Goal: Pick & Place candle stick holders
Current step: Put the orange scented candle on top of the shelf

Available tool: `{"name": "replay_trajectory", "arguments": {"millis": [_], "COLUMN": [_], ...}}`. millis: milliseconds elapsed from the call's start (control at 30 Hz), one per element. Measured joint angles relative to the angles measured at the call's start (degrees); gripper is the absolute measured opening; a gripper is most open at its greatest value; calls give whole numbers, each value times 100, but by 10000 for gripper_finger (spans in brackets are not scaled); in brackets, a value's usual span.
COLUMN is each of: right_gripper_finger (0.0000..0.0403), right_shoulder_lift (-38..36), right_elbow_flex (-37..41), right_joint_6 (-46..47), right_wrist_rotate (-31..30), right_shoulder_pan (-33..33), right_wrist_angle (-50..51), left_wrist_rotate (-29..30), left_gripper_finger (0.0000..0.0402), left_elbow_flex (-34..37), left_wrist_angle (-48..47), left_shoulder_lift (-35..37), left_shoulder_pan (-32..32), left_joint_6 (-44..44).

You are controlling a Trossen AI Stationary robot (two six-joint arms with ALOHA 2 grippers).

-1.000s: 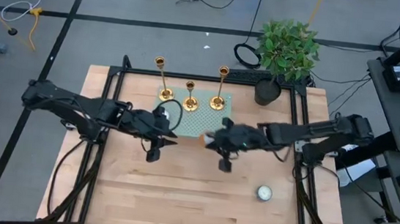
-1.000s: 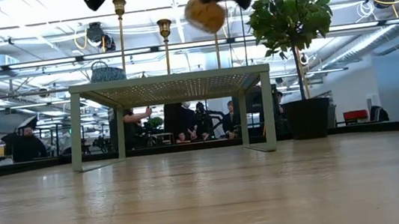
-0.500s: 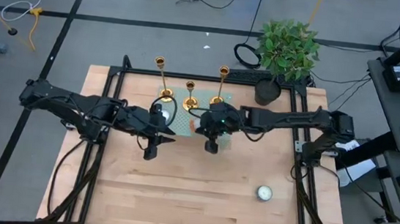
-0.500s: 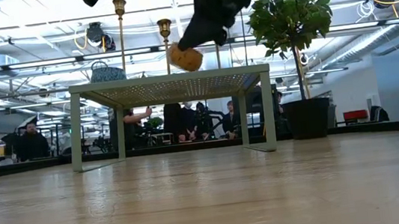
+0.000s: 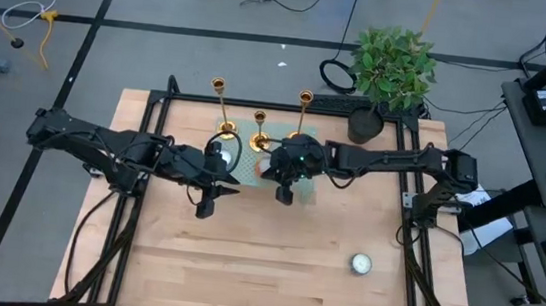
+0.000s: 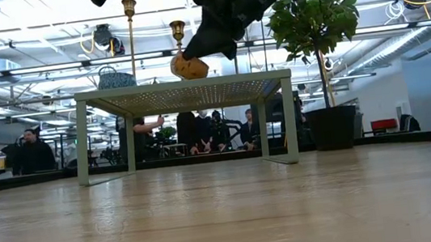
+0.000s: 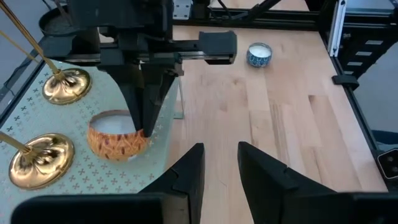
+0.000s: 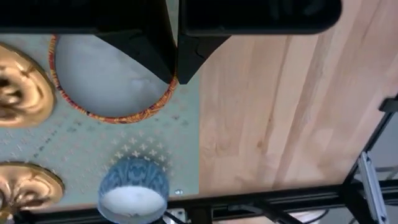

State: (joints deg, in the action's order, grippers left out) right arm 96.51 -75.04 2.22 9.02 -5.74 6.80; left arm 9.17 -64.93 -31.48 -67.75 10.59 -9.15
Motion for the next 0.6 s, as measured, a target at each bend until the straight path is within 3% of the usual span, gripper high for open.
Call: {"name": "replay_trajectory", "arguments": {"millis": [167, 333, 600], "right_gripper_finger": [2, 3, 3], "right_shoulder_lift": [-4, -2, -2], "right_elbow_flex": [-1, 1, 1], "right_joint_6": [17, 160, 289], "right_wrist_rotate": [-27, -454, -449], "right_shoulder_pan": [-5, -21, -28], "right_wrist_angle": [-150, -60, 157], "left_wrist_rotate": [0, 0, 0], "left_gripper_finger": [104, 104, 104], "left_elbow_flex": [0, 1, 2], "left_wrist_angle": [-2, -1, -2], "left_shoulder_lift": [0, 0, 0], "left_shoulder_pan": [0, 0, 0], "left_joint_6": [0, -1, -3]}}
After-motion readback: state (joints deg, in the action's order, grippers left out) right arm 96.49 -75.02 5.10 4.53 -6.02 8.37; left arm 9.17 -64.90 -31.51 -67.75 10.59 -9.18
